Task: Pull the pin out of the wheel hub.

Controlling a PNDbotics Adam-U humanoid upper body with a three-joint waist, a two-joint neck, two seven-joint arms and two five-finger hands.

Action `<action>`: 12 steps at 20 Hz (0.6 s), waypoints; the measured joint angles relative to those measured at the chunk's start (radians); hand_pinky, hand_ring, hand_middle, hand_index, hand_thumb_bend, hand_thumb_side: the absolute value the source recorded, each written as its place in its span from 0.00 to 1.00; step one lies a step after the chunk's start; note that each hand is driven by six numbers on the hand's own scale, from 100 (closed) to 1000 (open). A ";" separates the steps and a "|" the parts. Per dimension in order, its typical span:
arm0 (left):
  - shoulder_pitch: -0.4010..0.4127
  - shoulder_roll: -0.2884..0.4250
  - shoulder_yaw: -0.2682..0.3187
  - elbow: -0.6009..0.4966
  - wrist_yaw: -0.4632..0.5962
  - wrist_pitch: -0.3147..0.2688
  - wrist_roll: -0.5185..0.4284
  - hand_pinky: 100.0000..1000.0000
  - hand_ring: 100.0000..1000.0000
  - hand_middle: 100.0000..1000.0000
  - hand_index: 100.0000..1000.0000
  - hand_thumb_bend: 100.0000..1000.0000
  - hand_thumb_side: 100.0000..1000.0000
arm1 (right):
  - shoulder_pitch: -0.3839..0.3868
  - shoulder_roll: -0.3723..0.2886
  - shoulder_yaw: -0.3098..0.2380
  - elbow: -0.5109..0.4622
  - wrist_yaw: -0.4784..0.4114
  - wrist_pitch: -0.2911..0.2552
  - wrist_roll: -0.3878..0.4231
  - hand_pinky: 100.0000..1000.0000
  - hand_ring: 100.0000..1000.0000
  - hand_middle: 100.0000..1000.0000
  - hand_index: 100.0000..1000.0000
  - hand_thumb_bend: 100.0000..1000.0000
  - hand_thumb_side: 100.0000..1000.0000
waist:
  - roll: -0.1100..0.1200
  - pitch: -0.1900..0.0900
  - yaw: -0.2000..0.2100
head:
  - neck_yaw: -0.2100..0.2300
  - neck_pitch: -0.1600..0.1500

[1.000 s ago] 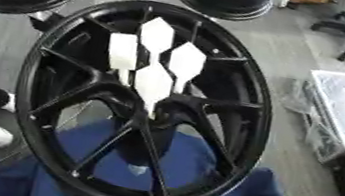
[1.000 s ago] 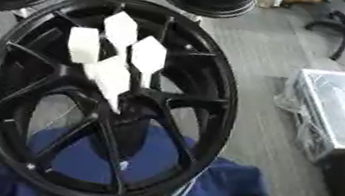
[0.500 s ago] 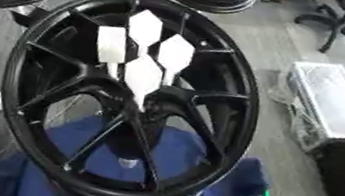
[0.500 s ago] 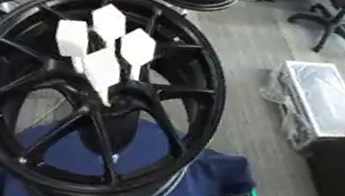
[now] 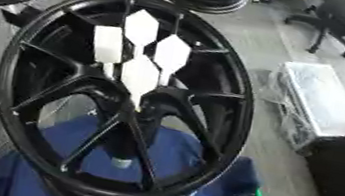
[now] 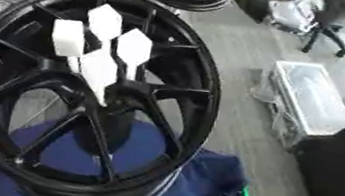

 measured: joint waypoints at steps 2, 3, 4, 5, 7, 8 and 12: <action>-0.001 0.000 0.003 0.005 0.018 -0.001 0.006 0.80 0.61 0.69 0.81 0.24 0.80 | -0.012 0.022 0.014 -0.009 0.015 0.010 0.010 0.83 0.71 0.73 0.84 0.00 0.35 | 0.001 0.000 0.004 | -0.003 0.000; -0.003 0.000 0.003 0.009 0.025 -0.001 0.009 0.80 0.61 0.69 0.81 0.24 0.81 | -0.017 0.035 0.019 -0.009 0.024 0.013 0.013 0.82 0.71 0.73 0.84 0.00 0.34 | 0.004 0.000 0.009 | -0.005 0.000; -0.007 0.000 0.003 0.013 0.033 -0.001 0.011 0.80 0.61 0.69 0.81 0.25 0.80 | -0.022 0.050 0.024 -0.009 0.034 0.015 0.015 0.82 0.70 0.73 0.84 0.00 0.35 | 0.007 0.000 0.016 | -0.010 0.000; -0.011 0.000 0.004 0.018 0.041 -0.002 0.013 0.80 0.61 0.69 0.81 0.25 0.80 | -0.024 0.065 0.029 -0.007 0.045 0.016 0.016 0.82 0.70 0.72 0.84 0.00 0.32 | 0.012 0.000 0.022 | -0.016 0.001; -0.022 -0.001 0.009 0.026 0.061 -0.007 0.020 0.80 0.61 0.69 0.81 0.25 0.80 | -0.024 0.094 0.040 0.005 0.070 0.016 0.016 0.82 0.69 0.71 0.82 0.00 0.33 | 0.019 0.000 0.030 | -0.031 0.001; -0.024 -0.001 0.013 0.027 0.071 -0.010 0.025 0.80 0.61 0.69 0.81 0.24 0.80 | -0.023 0.107 0.043 0.013 0.084 0.017 0.012 0.82 0.68 0.71 0.82 0.00 0.32 | 0.021 0.000 0.033 | -0.039 0.001; -0.019 0.011 0.031 0.031 0.098 -0.025 0.039 0.80 0.61 0.69 0.81 0.23 0.79 | -0.022 0.137 0.059 0.041 0.133 0.027 -0.013 0.82 0.69 0.71 0.82 0.00 0.30 | 0.027 0.000 0.045 | -0.060 0.000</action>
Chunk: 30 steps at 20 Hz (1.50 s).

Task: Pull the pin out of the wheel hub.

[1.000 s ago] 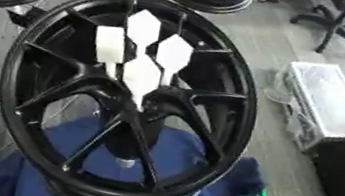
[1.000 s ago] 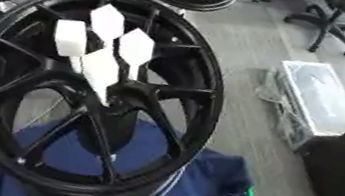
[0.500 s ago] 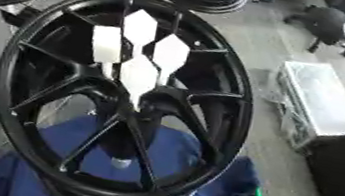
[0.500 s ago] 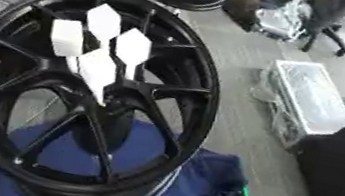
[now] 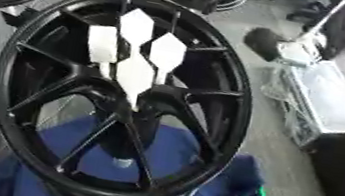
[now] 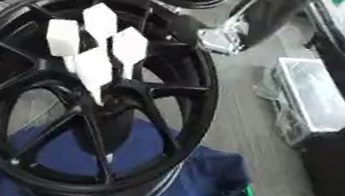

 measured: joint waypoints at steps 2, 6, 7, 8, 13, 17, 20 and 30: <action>0.009 0.014 0.009 0.000 0.006 -0.007 0.007 0.80 0.61 0.69 0.81 0.23 0.79 | 0.001 0.008 0.006 0.011 0.021 0.003 -0.007 0.82 0.68 0.72 0.83 0.00 0.24 | 0.002 0.004 0.006 | -0.006 0.000; 0.030 0.030 0.027 -0.005 0.011 -0.020 0.020 0.80 0.61 0.69 0.81 0.23 0.80 | 0.004 0.019 0.010 0.021 0.072 -0.010 -0.018 0.81 0.67 0.73 0.84 0.00 0.13 | 0.004 0.018 0.013 | -0.012 -0.002; 0.034 0.031 0.030 -0.005 0.012 -0.021 0.023 0.80 0.61 0.69 0.81 0.23 0.80 | 0.004 0.022 0.011 0.023 0.086 -0.015 -0.021 0.81 0.66 0.73 0.85 0.00 0.12 | 0.005 0.022 0.017 | -0.014 -0.005; 0.039 0.032 0.034 -0.005 0.013 -0.023 0.026 0.80 0.61 0.69 0.81 0.23 0.80 | 0.004 0.024 0.011 0.025 0.101 -0.021 -0.024 0.81 0.66 0.73 0.85 0.00 0.11 | 0.006 0.025 0.021 | -0.016 -0.007; 0.051 0.033 0.046 -0.005 0.014 -0.027 0.041 0.80 0.61 0.68 0.81 0.22 0.80 | 0.004 0.032 0.019 0.042 0.160 -0.052 -0.024 0.81 0.66 0.73 0.85 0.00 0.11 | 0.007 0.037 0.031 | -0.024 -0.009; 0.055 0.033 0.047 -0.005 0.014 -0.028 0.046 0.80 0.61 0.68 0.81 0.22 0.80 | 0.004 0.040 0.026 0.060 0.189 -0.065 -0.028 0.81 0.68 0.74 0.85 0.01 0.10 | 0.005 0.040 0.038 | -0.021 -0.009; 0.055 0.033 0.049 -0.007 0.011 -0.027 0.047 0.80 0.61 0.68 0.81 0.22 0.80 | 0.006 0.041 0.029 0.070 0.206 -0.071 -0.034 0.81 0.71 0.74 0.85 0.02 0.09 | 0.003 0.043 0.042 | -0.014 -0.010; 0.057 0.023 0.058 -0.011 0.005 -0.026 0.058 0.80 0.61 0.68 0.80 0.22 0.80 | 0.017 0.048 0.032 0.091 0.249 -0.090 -0.053 0.81 0.73 0.75 0.83 0.03 0.11 | -0.003 0.054 0.053 | -0.008 -0.010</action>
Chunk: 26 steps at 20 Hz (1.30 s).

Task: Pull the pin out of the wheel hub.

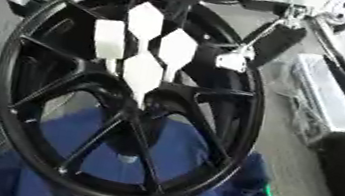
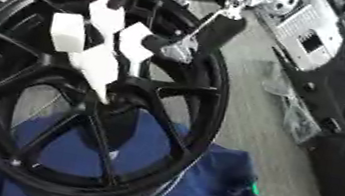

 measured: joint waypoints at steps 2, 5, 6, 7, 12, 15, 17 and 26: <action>0.001 0.000 0.002 0.000 0.000 -0.001 0.004 0.80 0.61 0.68 0.80 0.21 0.80 | 0.000 0.000 0.003 0.004 0.008 -0.001 -0.001 0.81 0.73 0.75 0.83 0.04 0.11 | 0.000 0.004 0.002 | -0.001 0.000; 0.002 -0.004 0.007 0.000 -0.001 -0.001 0.010 0.80 0.61 0.68 0.80 0.21 0.80 | 0.000 0.001 0.006 0.014 0.021 -0.002 -0.002 0.81 0.73 0.74 0.83 0.03 0.11 | 0.000 0.009 0.007 | -0.006 0.000; 0.003 -0.007 0.008 0.000 -0.001 -0.001 0.012 0.80 0.61 0.68 0.80 0.21 0.80 | 0.000 0.002 0.006 0.017 0.024 -0.003 -0.003 0.81 0.73 0.74 0.83 0.03 0.11 | -0.001 0.010 0.008 | -0.007 0.000; 0.003 -0.008 0.008 0.000 -0.001 -0.001 0.015 0.80 0.61 0.68 0.80 0.21 0.80 | 0.000 0.003 0.006 0.020 0.027 -0.005 -0.005 0.81 0.72 0.74 0.83 0.03 0.11 | -0.001 0.012 0.008 | -0.008 0.000; 0.005 -0.008 0.013 0.000 -0.004 -0.001 0.026 0.80 0.61 0.68 0.80 0.21 0.80 | 0.000 0.010 0.006 0.032 0.045 -0.009 -0.009 0.81 0.72 0.74 0.83 0.04 0.11 | -0.006 0.019 0.018 | -0.023 -0.003; 0.008 -0.008 0.013 -0.002 -0.007 -0.003 0.029 0.80 0.61 0.68 0.79 0.21 0.80 | 0.000 0.010 0.007 0.039 0.059 -0.012 -0.012 0.81 0.73 0.74 0.83 0.08 0.07 | -0.006 0.020 0.021 | -0.029 -0.003; 0.008 -0.008 0.013 -0.005 -0.008 -0.004 0.031 0.80 0.60 0.68 0.79 0.21 0.80 | 0.001 0.010 0.007 0.042 0.070 -0.014 -0.014 0.81 0.73 0.74 0.83 0.10 0.09 | -0.007 0.022 0.021 | -0.031 -0.003; 0.009 -0.008 0.013 -0.006 -0.010 -0.002 0.033 0.80 0.60 0.67 0.79 0.21 0.80 | 0.008 0.010 0.006 0.061 0.118 -0.030 -0.030 0.82 0.73 0.74 0.83 0.13 0.10 | -0.008 0.029 0.021 | -0.033 -0.008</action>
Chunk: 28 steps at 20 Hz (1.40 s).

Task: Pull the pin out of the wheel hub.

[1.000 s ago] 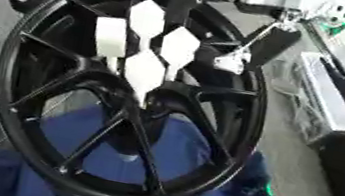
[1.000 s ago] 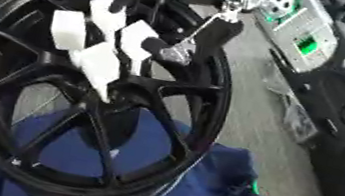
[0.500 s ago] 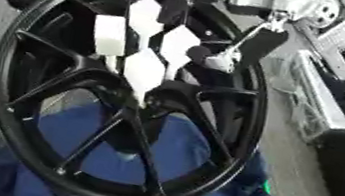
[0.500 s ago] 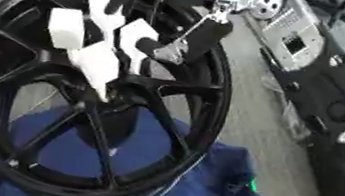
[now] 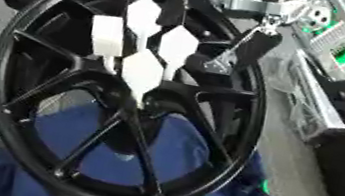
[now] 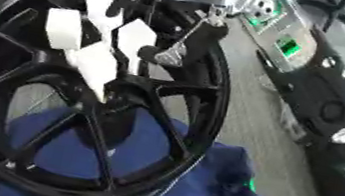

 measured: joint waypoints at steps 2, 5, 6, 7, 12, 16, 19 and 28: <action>0.000 0.000 0.000 0.000 -0.001 0.000 0.000 0.79 0.60 0.67 0.79 0.21 0.80 | 0.000 0.000 0.000 0.003 0.005 -0.003 -0.003 0.81 0.73 0.74 0.83 0.13 0.11 | 0.000 0.001 0.000 | 0.000 0.000; 0.000 0.000 0.000 0.000 -0.002 0.000 0.000 0.79 0.60 0.67 0.79 0.20 0.80 | 0.000 0.000 0.000 0.007 0.010 -0.006 -0.006 0.82 0.73 0.74 0.83 0.12 0.10 | -0.001 0.006 0.000 | -0.003 0.000; 0.000 0.000 0.000 0.000 -0.002 0.001 0.000 0.79 0.60 0.67 0.79 0.20 0.80 | 0.000 0.000 0.000 0.009 0.010 -0.006 -0.006 0.82 0.74 0.74 0.83 0.12 0.10 | -0.001 0.006 0.000 | -0.003 0.000; 0.000 0.000 0.000 0.000 -0.003 0.001 0.000 0.79 0.60 0.67 0.79 0.20 0.80 | 0.000 0.000 0.000 0.011 0.010 -0.007 -0.007 0.82 0.75 0.75 0.83 0.12 0.10 | -0.001 0.007 0.000 | -0.004 0.000; 0.000 0.000 0.000 0.000 -0.005 0.002 0.001 0.79 0.60 0.67 0.79 0.20 0.80 | 0.000 0.000 0.000 0.017 0.013 -0.011 -0.011 0.82 0.75 0.75 0.82 0.12 0.09 | -0.002 0.010 0.003 | -0.010 -0.002; 0.000 -0.003 0.000 -0.001 -0.007 0.002 0.001 0.79 0.60 0.67 0.78 0.20 0.81 | 0.000 0.000 0.000 0.024 0.023 -0.011 -0.011 0.82 0.75 0.74 0.82 0.12 0.10 | -0.005 0.012 0.006 | -0.017 -0.008; 0.000 -0.008 0.000 -0.001 -0.007 0.003 0.002 0.79 0.60 0.67 0.78 0.20 0.81 | 0.000 0.000 0.000 0.033 0.032 -0.012 -0.012 0.81 0.74 0.73 0.82 0.13 0.11 | -0.005 0.015 0.007 | -0.019 -0.009; 0.000 -0.008 0.006 -0.006 -0.007 0.003 0.006 0.79 0.60 0.67 0.78 0.20 0.81 | 0.009 0.000 0.000 0.040 0.056 -0.013 -0.013 0.81 0.73 0.72 0.82 0.14 0.11 | -0.009 0.019 0.010 | -0.026 -0.009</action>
